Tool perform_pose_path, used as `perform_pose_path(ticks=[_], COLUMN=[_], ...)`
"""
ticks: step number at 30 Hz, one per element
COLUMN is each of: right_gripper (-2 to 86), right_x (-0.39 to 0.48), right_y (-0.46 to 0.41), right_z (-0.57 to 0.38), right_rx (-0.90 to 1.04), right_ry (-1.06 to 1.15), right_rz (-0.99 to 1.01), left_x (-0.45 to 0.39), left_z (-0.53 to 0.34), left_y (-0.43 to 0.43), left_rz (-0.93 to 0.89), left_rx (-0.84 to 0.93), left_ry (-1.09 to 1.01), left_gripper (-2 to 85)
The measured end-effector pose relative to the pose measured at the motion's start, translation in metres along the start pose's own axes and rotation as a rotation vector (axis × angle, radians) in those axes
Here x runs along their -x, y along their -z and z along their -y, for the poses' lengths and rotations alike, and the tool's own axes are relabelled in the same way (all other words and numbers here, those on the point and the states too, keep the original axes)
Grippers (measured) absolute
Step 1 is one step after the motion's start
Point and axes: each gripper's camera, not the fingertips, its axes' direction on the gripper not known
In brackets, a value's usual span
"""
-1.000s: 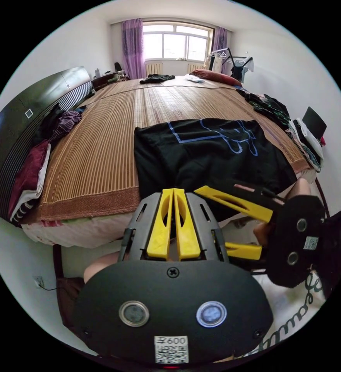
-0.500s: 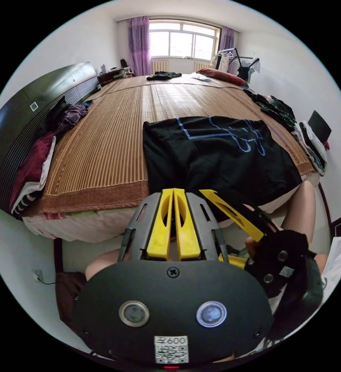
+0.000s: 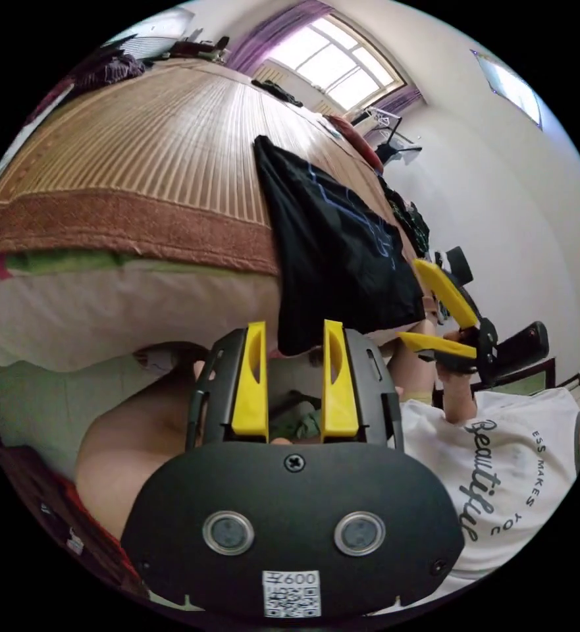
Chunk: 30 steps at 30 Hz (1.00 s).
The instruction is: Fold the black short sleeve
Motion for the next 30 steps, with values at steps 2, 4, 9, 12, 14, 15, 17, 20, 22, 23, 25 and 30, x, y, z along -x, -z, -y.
perform_pose_path(ticks=[2, 4, 9, 12, 14, 15, 17, 20, 22, 23, 25, 30], right_gripper=[20.1, 20.9, 23.6, 23.6, 21.5, 20.9, 19.4, 15.9, 12.9, 10.4, 4.1, -0.4], right_x=[0.009, 0.017, 0.042, 0.063, 0.074, 0.075, 0.077, 0.075, 0.072, 0.070, 0.068, 0.056], right_y=[0.003, 0.002, -0.009, -0.010, -0.005, -0.005, -0.013, -0.020, -0.019, -0.014, -0.006, 0.032], right_z=[-0.001, 0.001, 0.020, 0.042, 0.065, 0.072, 0.102, 0.130, 0.146, 0.156, 0.170, 0.188], right_rx=[-0.002, 0.017, 0.090, 0.067, -0.001, -0.004, 0.066, 0.168, 0.205, 0.209, 0.215, 0.152], right_ry=[0.032, 0.058, 0.092, 0.110, 0.127, 0.127, 0.147, 0.113, 0.073, 0.054, 0.030, -0.026], right_rz=[-0.020, -0.017, 0.034, 0.026, 0.011, -0.010, -0.086, -0.162, -0.163, -0.137, -0.143, -0.076], left_x=[0.003, 0.006, -0.021, -0.055, -0.080, -0.085, -0.099, -0.114, -0.124, -0.130, -0.139, -0.124], left_z=[0.012, 0.019, 0.029, 0.048, 0.069, 0.075, 0.095, 0.117, 0.129, 0.136, 0.147, 0.183], left_y=[-0.003, 0.004, 0.074, 0.113, 0.134, 0.139, 0.153, 0.166, 0.171, 0.174, 0.177, 0.180], left_rz=[-0.031, -0.078, -0.263, -0.271, -0.287, -0.304, -0.351, -0.348, -0.349, -0.343, -0.318, -0.346], left_rx=[0.052, 0.068, -0.106, -0.155, -0.164, -0.172, -0.199, -0.210, -0.207, -0.209, -0.207, -0.197], left_ry=[0.018, 0.039, 0.036, -0.007, -0.046, -0.049, -0.052, -0.059, -0.074, -0.079, -0.102, -0.064], left_gripper=[10.5, 6.9, 2.5, 2.1, 2.0, 1.9, 2.0, 2.1, 2.3, 2.5, 3.0, 10.8])
